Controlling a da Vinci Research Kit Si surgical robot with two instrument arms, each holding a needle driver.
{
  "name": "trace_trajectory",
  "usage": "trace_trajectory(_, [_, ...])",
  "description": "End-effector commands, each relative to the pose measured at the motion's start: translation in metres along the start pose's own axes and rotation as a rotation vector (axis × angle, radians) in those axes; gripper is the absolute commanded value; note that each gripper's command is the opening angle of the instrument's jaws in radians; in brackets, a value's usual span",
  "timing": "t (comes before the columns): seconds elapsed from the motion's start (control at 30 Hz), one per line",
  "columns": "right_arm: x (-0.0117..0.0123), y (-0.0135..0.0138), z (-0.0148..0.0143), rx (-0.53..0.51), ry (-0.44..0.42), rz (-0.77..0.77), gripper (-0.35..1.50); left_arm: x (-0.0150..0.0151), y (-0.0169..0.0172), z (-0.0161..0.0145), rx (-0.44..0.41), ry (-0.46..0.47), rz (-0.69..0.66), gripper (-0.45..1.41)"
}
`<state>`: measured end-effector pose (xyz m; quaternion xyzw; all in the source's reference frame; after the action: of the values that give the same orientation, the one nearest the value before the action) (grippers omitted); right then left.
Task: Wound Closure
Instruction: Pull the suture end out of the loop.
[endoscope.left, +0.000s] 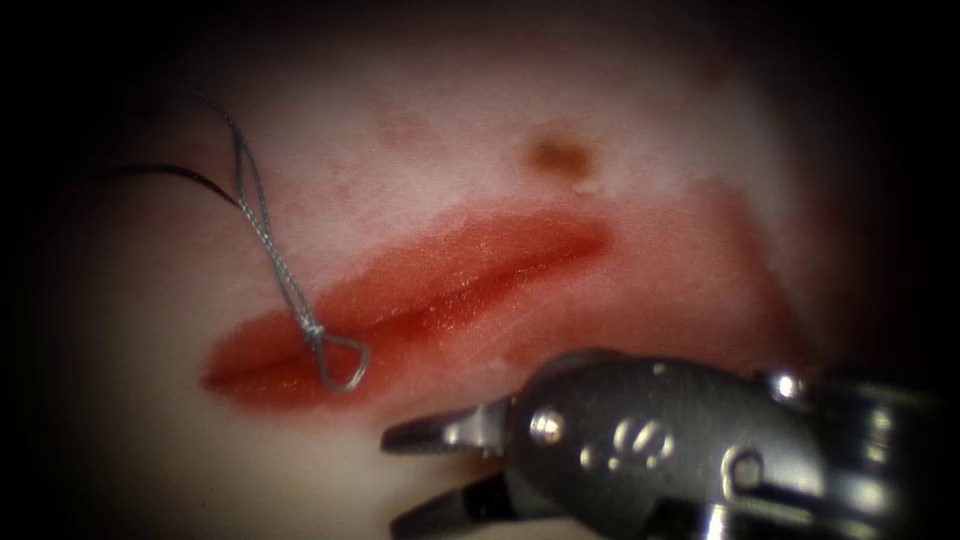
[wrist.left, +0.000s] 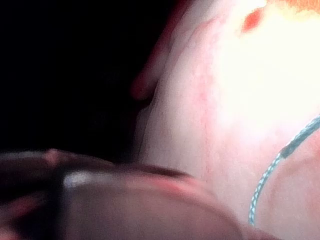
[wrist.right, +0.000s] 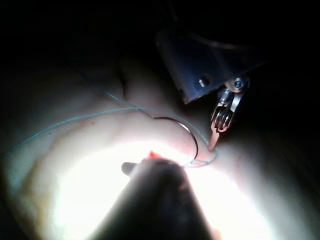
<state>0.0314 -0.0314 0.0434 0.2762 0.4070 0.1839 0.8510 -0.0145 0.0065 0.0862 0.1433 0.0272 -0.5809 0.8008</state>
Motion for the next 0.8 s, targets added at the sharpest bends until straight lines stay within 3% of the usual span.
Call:
trace_trajectory(0.03, [0.0026,0.0006,-0.0002,-0.057,0.025,0.046,0.36,-0.001,-0.0001,-0.0009,0.003,-0.006,0.002,-0.45])
trace_trajectory(0.1, [0.0033,0.0007,-0.0004,-0.126,0.012,0.069,0.76,-0.0005,-0.0005,-0.0011,0.023,0.0,0.004,-0.45])
trace_trajectory(0.23, [0.0045,0.0006,-0.0001,-0.238,-0.031,0.057,0.79,0.0004,-0.0009,-0.0019,0.05,0.007,0.002,-0.45])
trace_trajectory(0.3, [0.005,0.0005,0.0005,-0.291,-0.06,0.053,0.72,0.0007,-0.0009,-0.0027,0.06,-0.005,0.0,-0.45])
trace_trajectory(0.37, [0.0055,0.0005,0.0014,-0.35,-0.091,0.055,0.94,0.0008,-0.0008,-0.0034,0.069,-0.011,-0.001,-0.45])
trace_trajectory(0.47, [0.0062,0.0006,0.0028,-0.398,-0.137,0.1,1.01,0.0009,-0.0005,-0.0041,0.079,-0.021,0.001,-0.45])
trace_trajectory(0.6, [0.0071,0.0007,0.0044,-0.34,-0.201,0.148,0.79,0.0011,-0.0001,-0.004,0.08,-0.021,0.005,-0.45])
trace_trajectory(0.67, [0.0076,0.0007,0.0052,-0.301,-0.229,0.167,0.59,0.0011,0.0,-0.004,0.079,-0.022,0.007,-0.45])
trace_trajectory(0.73, [0.0079,0.0008,0.006,-0.269,-0.269,0.177,0.24,0.0011,0.0001,-0.0039,0.079,-0.024,0.007,-0.45])
trace_trajectory(0.8, [0.0077,0.0007,0.0066,-0.227,-0.313,0.183,0.22,0.0011,0.0,-0.0038,0.078,-0.024,0.006,-0.45])
